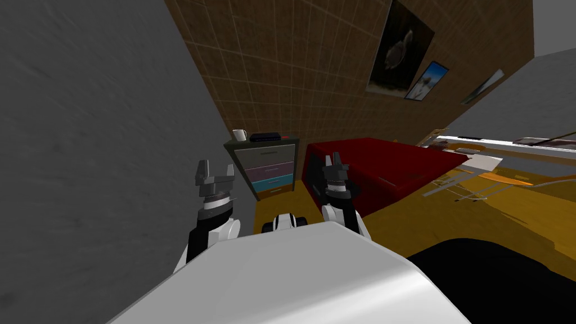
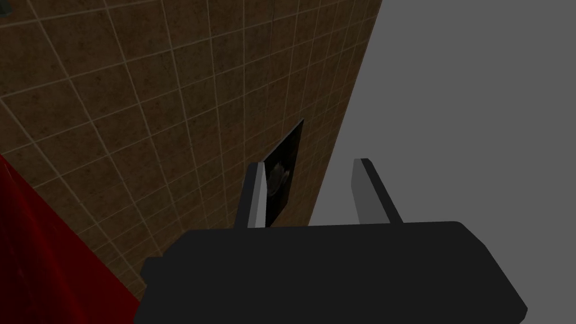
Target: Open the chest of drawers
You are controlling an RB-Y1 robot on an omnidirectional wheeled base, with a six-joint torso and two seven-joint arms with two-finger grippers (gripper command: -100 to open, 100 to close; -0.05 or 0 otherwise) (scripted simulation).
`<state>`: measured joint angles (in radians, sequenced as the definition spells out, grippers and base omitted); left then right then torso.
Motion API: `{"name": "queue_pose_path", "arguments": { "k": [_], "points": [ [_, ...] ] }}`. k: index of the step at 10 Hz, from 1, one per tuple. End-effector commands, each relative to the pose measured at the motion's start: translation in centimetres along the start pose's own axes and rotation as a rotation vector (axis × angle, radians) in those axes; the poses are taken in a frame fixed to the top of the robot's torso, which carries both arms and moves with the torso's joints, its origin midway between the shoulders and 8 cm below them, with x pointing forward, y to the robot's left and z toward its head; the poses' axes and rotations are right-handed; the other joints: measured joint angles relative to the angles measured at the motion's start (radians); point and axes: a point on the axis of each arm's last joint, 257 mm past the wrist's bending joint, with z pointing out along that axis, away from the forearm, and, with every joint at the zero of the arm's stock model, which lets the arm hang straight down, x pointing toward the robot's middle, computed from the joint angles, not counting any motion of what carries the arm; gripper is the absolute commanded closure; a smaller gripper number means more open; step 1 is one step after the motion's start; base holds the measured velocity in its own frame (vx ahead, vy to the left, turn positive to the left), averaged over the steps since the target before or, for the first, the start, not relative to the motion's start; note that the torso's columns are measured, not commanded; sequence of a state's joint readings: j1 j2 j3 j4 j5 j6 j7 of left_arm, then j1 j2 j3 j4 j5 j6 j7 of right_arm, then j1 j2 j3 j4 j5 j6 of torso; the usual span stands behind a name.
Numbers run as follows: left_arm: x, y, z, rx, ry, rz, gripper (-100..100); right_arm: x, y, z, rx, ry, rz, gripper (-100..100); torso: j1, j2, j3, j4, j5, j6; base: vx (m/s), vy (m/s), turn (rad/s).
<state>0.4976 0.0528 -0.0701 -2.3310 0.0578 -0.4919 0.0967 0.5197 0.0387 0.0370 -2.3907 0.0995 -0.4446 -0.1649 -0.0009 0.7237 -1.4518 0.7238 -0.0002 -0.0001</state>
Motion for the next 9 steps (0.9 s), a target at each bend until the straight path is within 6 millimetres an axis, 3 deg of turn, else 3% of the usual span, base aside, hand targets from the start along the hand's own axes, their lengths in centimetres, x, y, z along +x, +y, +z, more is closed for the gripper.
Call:
{"name": "queue_pose_path", "arguments": {
  "k": [1,9],
  "points": [
    [0.2,1.4,-0.1,-0.062,0.039,0.009,-100,0.0,0.0,0.0,0.000,0.000,0.000,0,-0.001,0.008,-0.020,0.009,0.000,0.000,0.092,-0.054,0.043],
    [-1.5,5.8,-0.6,-0.226,0.013,-0.009,-100,0.0,0.0,0.0,0.000,0.000,0.000,0,0.002,0.016,-0.023,0.015,0.000,0.000,0.106,-0.055,0.043]
  ]
}}
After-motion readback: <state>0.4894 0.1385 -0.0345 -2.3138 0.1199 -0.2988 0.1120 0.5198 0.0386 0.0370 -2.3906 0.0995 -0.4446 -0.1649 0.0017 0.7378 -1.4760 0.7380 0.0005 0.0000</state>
